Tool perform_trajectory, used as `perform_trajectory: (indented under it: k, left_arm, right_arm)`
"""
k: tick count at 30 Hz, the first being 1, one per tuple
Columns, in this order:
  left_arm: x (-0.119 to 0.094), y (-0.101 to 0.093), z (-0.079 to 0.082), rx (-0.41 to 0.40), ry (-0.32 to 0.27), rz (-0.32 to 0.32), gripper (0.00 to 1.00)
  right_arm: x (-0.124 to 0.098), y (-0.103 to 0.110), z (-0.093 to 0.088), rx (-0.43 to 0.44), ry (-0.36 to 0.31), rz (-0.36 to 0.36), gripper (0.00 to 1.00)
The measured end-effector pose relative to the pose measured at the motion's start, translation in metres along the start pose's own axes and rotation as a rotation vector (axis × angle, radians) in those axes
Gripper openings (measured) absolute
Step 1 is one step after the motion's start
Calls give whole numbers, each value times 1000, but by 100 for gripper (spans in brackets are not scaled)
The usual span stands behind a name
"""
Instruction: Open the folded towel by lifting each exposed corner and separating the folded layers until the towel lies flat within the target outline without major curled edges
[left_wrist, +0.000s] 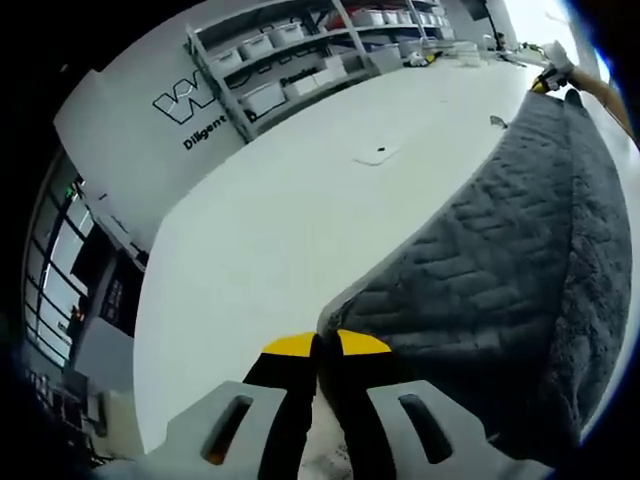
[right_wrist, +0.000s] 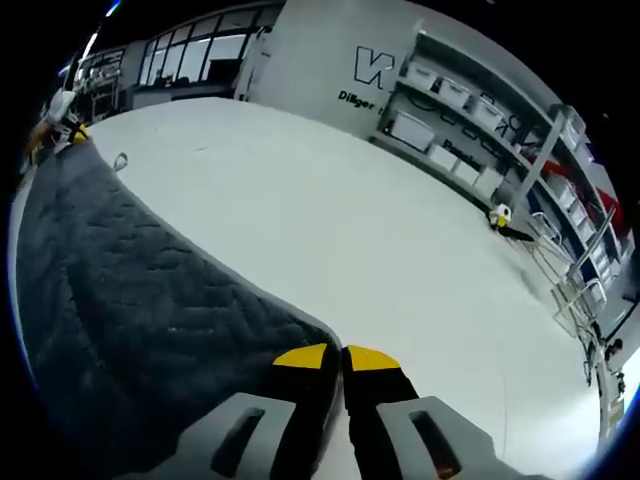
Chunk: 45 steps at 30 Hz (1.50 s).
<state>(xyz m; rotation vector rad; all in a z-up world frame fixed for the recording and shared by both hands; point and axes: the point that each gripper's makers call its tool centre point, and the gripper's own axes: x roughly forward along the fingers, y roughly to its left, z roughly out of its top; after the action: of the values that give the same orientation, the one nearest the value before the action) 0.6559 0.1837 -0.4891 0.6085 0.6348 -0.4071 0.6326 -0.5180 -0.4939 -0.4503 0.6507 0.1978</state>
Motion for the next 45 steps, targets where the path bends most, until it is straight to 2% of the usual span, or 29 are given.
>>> perform_trajectory:
  k: [6, 9, 13, 18, 22, 26, 29, 31, 35, 38, 45]
  left_arm:
    - [-2, 1, 1, -7, -13, 12, 13]
    - [-7, 7, 0, -24, -23, 29, 24]
    - [-14, 9, 0, -56, -38, 26, 36]
    - [-23, 8, -1, -87, -64, 13, 46]
    - [-33, 3, -1, -120, -97, -13, 64]
    - [-46, -3, 1, -163, -135, -44, 70]
    - [-54, -10, 1, -181, -151, -73, 76]
    - [-60, -15, 0, -178, -152, -81, 81]
    - [-76, -21, 4, -168, -187, -81, 86]
    - [-86, -26, 5, -149, -206, -79, 89]
    - [-106, -47, 12, -119, -278, -108, 95]
  right_arm:
    - [-4, -8, 5, 10, -14, -50, 15]
    - [-11, -17, 9, 32, -33, -83, 22]
    - [-18, -19, 9, 54, -33, -87, 29]
    - [-32, -19, 6, 71, -27, -91, 39]
    - [-40, -18, 6, 83, -39, -87, 42]
    - [-51, -10, 2, 78, -25, -68, 47]
    - [-59, -5, 0, 84, -26, -56, 60]
    - [-65, -4, 1, 92, -40, -58, 67]
    - [-76, 1, 0, 99, -52, -47, 72]
    - [-83, 9, -2, 110, -55, -18, 81]
    - [-105, 32, -4, 98, -71, 33, 91]
